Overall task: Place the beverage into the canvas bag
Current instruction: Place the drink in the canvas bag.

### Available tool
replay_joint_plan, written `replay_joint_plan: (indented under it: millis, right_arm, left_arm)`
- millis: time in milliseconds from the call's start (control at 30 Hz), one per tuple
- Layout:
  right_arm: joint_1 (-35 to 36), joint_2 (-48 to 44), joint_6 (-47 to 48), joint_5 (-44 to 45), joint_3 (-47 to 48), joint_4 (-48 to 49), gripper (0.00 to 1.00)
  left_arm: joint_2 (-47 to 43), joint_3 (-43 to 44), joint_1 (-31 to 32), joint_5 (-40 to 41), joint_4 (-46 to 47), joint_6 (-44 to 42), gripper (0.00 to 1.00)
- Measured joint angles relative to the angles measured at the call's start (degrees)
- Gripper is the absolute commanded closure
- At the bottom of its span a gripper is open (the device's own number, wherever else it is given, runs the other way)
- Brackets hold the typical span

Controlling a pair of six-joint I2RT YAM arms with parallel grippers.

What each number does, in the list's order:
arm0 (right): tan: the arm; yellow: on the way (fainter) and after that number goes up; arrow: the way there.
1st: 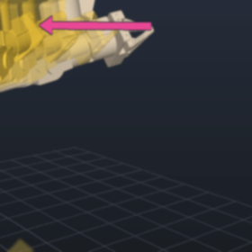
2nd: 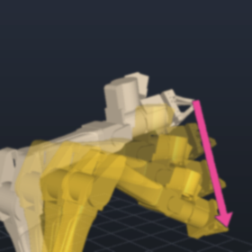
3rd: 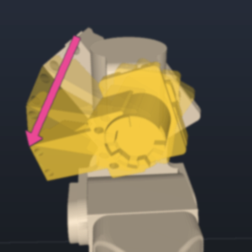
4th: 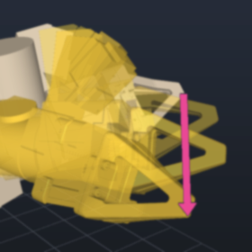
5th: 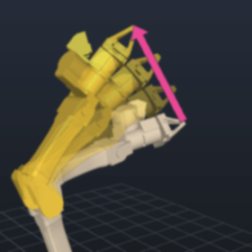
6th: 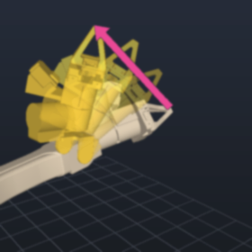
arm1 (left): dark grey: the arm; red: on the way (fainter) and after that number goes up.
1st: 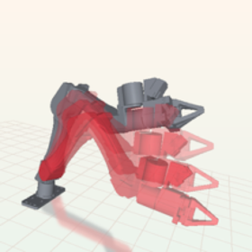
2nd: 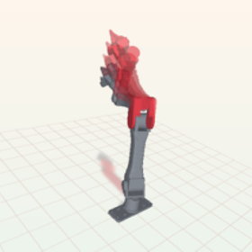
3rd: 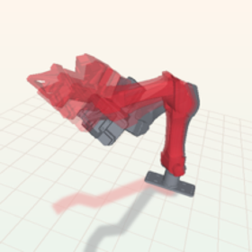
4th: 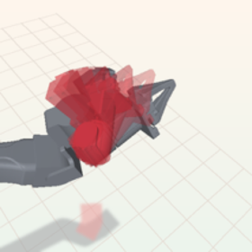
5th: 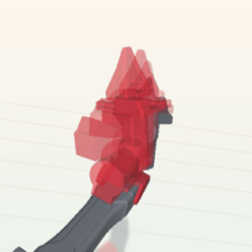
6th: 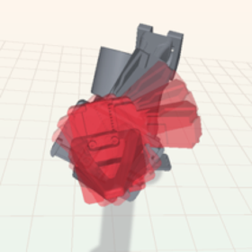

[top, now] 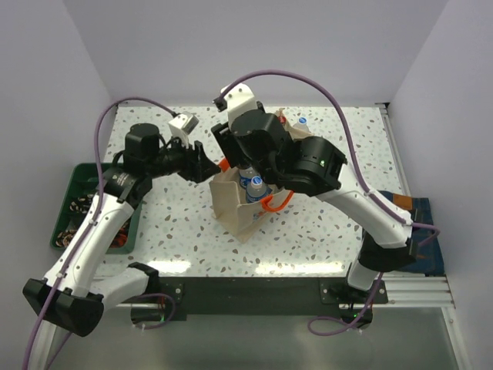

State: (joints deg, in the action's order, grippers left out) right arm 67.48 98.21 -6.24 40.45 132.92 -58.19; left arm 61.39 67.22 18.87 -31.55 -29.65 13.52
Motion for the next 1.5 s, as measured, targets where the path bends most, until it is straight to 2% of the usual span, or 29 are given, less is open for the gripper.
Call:
replay_joint_plan:
  millis: [500, 600, 733, 833, 1100, 1500]
  right_arm:
    - [0.0, -2.6, -4.4, -0.6, -8.2, -1.0, 1.00]
    - [0.0, -4.2, -5.4, -1.1, -10.2, -0.7, 1.00]
    - [0.0, -5.7, -6.7, -2.0, -12.5, -0.4, 1.00]
    - [-0.1, -6.2, -7.5, -2.8, -13.6, 0.0, 1.00]
    - [-0.4, -6.3, -8.7, -5.7, -16.3, 1.6, 1.00]
    - [-2.4, -6.4, -10.1, -9.9, -24.8, 8.1, 1.00]
  left_arm:
    - [3.1, 0.1, 6.6, 12.5, -6.3, -2.2, 0.53]
    - [4.1, 0.1, 7.6, 14.4, -6.3, -2.1, 0.58]
    - [4.7, 0.1, 8.4, 16.4, -6.4, -2.1, 0.76]
    - [4.7, 0.2, 8.7, 17.2, -6.4, -2.1, 0.85]
    - [4.6, 0.9, 8.7, 18.1, -7.5, -2.1, 1.00]
    - [4.1, 0.9, 8.7, 18.1, -8.2, -2.1, 1.00]
